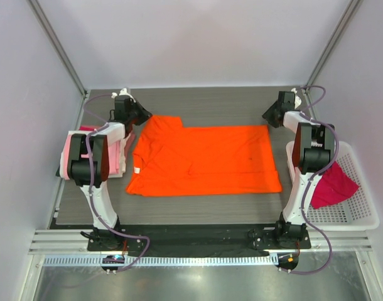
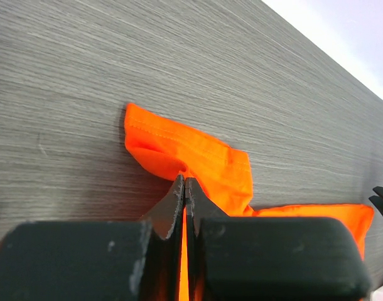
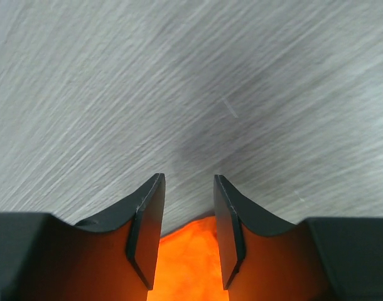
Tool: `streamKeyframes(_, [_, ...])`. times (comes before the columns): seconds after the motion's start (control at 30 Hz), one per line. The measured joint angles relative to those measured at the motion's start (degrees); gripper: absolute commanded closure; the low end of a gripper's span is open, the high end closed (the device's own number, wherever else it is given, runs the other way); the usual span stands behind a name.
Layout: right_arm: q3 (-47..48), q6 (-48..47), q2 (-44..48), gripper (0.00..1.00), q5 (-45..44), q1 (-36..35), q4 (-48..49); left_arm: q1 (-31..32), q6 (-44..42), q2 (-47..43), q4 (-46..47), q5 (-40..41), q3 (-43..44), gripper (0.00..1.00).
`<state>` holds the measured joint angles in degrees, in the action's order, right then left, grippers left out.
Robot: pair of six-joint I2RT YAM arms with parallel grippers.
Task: Fold and stack the t-shirts
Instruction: Fold the tshirt
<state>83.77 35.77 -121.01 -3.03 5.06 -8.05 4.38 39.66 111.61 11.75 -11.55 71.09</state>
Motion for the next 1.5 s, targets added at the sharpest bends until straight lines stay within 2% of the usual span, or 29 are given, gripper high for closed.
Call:
streamKeyframes(0.13, [-1.0,0.4,0.0,0.58,2.7,0.1,2.1,0.0,-0.3,1.7,-1.4,0.6,2.1,1.00])
streamKeyframes(0.23, [-2.4,0.2,0.2,0.54,3.7,0.1,3.2,0.0,-0.6,2.4,-2.6,1.1,3.5,1.00])
streamKeyframes(0.43, [-3.3,-1.7,1.3,0.52,0.7,0.0,2.3,0.0,-0.9,2.5,-3.5,3.0,4.0,1.00])
streamKeyframes(0.6, [-3.3,-3.2,1.4,0.64,-2.0,-0.2,1.2,0.0,-0.9,2.5,-3.9,4.0,4.0,1.00])
streamKeyframes(0.83, [-3.4,-4.4,1.5,0.63,-2.6,-0.7,0.8,0.0,-0.9,2.8,-4.0,4.0,4.1,0.99])
streamKeyframes(0.9, [-3.6,-4.5,1.7,0.64,-2.3,-0.7,0.9,0.0,-0.9,3.3,-4.7,4.0,4.9,0.95])
streamKeyframes(0.97, [-3.7,-4.6,1.8,0.69,-1.8,-0.8,0.7,0.0,-0.9,4.2,-6.1,4.0,6.4,0.91])
streamKeyframes(1.0, [-3.8,-4.7,1.8,0.73,-1.5,-0.8,0.7,0.0,-0.9,4.8,-6.9,4.0,7.4,0.89])
streamKeyframes(1.03, [-3.8,-4.7,1.8,0.81,-1.0,-0.8,0.6,0.0,-0.9,5.2,-7.4,4.0,8.1,0.86])
streamKeyframes(1.13, [-3.8,-4.9,1.8,0.95,0.2,-0.9,-0.1,0.0,-1.0,6.6,-9.7,4.0,10.3,0.72])
streamKeyframes(1.17, [-3.8,-5.0,1.8,0.97,0.5,-0.9,-0.3,0.0,-1.0,7.3,-10.9,4.0,11.4,0.64])
streamKeyframes(1.23, [-3.8,-5.0,1.8,0.99,0.9,-0.9,-0.6,0.0,-0.8,9.4,-13.6,3.8,14.6,0.58])
streamKeyframes(1.3, [-3.8,-5.0,1.8,0.99,1.2,-0.9,-0.6,0.0,-0.8,11.3,-15.6,3.5,17.2,0.48])
streamKeyframes(1.5, [-3.8,-5.0,1.8,0.99,1.7,-0.9,-0.7,-0.2,-0.5,16.7,-22.0,1.2,23.8,0.47])
